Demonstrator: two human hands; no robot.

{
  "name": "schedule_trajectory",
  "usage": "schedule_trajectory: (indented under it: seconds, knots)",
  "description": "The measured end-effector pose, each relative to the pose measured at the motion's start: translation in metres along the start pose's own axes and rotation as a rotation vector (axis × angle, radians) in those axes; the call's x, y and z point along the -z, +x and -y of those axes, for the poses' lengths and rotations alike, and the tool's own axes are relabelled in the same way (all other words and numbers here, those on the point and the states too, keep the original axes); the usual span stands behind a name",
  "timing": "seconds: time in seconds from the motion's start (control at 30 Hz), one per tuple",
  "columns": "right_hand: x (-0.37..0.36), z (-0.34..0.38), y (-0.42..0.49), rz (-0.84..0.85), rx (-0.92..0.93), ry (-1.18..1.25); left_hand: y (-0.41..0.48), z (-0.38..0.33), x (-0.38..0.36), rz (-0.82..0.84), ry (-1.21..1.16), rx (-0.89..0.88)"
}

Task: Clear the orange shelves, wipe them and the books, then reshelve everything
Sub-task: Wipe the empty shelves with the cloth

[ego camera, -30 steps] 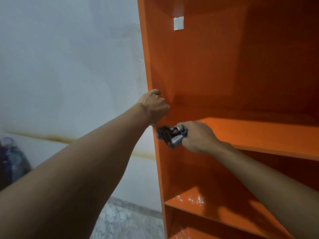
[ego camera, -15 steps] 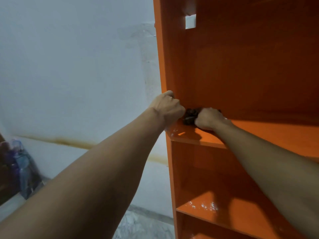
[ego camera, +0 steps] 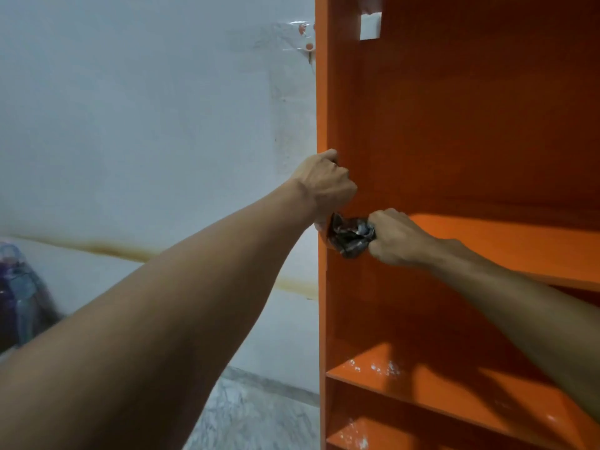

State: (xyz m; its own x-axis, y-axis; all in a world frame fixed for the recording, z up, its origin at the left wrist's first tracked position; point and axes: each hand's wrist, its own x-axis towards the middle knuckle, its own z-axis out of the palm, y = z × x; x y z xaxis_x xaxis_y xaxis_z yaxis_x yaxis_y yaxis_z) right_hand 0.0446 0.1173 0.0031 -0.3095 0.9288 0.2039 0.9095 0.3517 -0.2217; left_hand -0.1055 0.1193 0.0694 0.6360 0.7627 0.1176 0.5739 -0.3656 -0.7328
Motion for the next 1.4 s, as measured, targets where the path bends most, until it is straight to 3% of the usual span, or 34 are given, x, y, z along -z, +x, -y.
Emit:
schedule_trajectory:
  seconds: [0.2,0.27,0.43,0.57,0.67,0.83,0.97,1.03,1.23,1.4]
  knots:
    - [0.0,0.013,-0.04,0.109,0.215,0.071,-0.004,-0.002,0.003,-0.023,0.006,0.02]
    - [0.007,0.017,-0.049,0.043,0.247,0.194,-0.006,-0.002,0.002,-0.028,-0.001,0.014]
    - [0.037,0.0,-0.058,-0.174,0.078,0.251,-0.006,-0.003,-0.005,-0.098,0.017,0.011]
    - [0.021,0.006,-0.052,-0.127,0.047,0.283,-0.006,-0.001,-0.005,-0.104,0.039,0.013]
    - [-0.01,0.022,-0.045,0.032,0.1,0.029,-0.005,-0.002,-0.003,-0.079,0.057,0.01]
    - [-0.029,0.036,-0.036,-0.039,0.226,-0.385,-0.007,-0.006,0.0,-0.084,0.121,0.027]
    - [-0.03,0.021,-0.045,-0.041,0.25,-0.453,-0.011,-0.018,0.0,-0.106,0.135,0.067]
    - [-0.027,0.01,-0.054,-0.044,0.223,-0.433,-0.012,-0.03,0.0,-0.084,0.063,0.109]
    - [-0.006,-0.048,-0.095,-0.023,0.163,-0.364,0.003,-0.097,-0.009,0.045,-0.466,0.255]
    - [0.015,-0.105,-0.14,-0.066,0.101,-0.337,0.031,-0.153,0.01,-0.074,-0.49,0.26]
